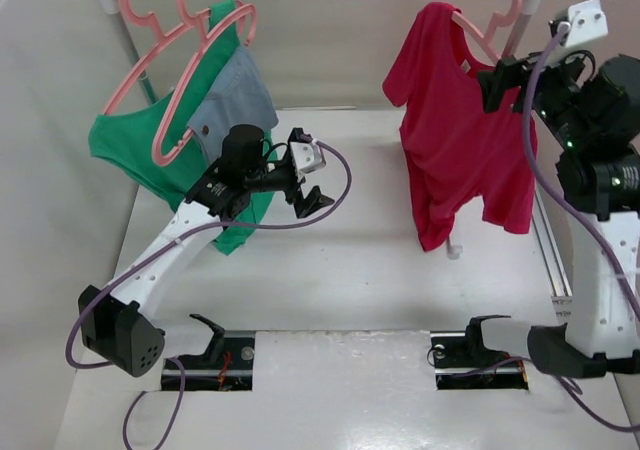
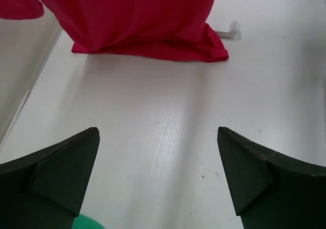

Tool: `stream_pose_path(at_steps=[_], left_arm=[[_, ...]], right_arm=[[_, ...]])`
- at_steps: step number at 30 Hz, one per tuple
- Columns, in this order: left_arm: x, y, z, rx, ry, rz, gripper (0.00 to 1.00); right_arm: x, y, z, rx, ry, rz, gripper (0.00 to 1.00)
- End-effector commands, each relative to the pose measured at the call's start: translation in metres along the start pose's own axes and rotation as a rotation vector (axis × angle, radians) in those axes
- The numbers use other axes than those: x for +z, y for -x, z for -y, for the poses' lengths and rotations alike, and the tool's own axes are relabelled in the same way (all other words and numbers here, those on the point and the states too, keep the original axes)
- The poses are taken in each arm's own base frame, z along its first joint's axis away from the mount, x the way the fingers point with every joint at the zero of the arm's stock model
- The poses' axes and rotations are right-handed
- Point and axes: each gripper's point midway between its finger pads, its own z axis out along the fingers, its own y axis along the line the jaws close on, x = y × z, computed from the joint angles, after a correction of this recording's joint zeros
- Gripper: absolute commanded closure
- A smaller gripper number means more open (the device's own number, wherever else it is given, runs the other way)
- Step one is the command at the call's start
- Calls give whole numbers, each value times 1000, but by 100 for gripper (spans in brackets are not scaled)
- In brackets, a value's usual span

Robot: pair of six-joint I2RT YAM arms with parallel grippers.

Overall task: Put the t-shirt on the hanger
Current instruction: Hang the hanger with tshirt onto the clothesline

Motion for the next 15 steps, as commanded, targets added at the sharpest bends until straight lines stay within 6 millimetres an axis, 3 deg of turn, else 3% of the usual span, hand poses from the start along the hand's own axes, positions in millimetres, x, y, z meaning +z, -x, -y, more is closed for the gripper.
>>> stream_pose_path(at_steps=[1, 5, 6, 7, 9, 10, 12, 13, 14, 15], left_arm=[[-8, 5, 8, 23, 2, 17, 0], [-11, -18, 5, 1, 72, -33, 0], [-12, -38, 4, -31, 109, -77, 0], [-13, -43, 2, -57, 141, -79, 0], [-19, -55, 0, -80, 205, -98, 0], [-22, -78, -2, -103, 260, -140, 0], [-30, -92, -1, -138, 326, -155, 0], [-34, -117, 2, -153, 364, -203, 0], [-36, -122, 1, -156, 391, -201, 0], [-41, -125, 2, -147, 415, -193, 0]], right_arm=[[-32, 22, 2, -74, -28, 55, 4], [-64, 39, 7, -144, -74, 87, 0], [-70, 40, 7, -154, -75, 90, 0], [-76, 44, 4, -167, -65, 105, 0], [-89, 50, -9, -187, -11, 139, 0], [-91, 49, -26, -205, 86, 156, 0], [-86, 28, -53, -199, 231, 140, 0], [-79, 14, -67, -188, 310, 121, 0], [-80, 2, -86, -179, 411, 117, 0], [-67, -36, -107, -134, 500, 42, 0]])
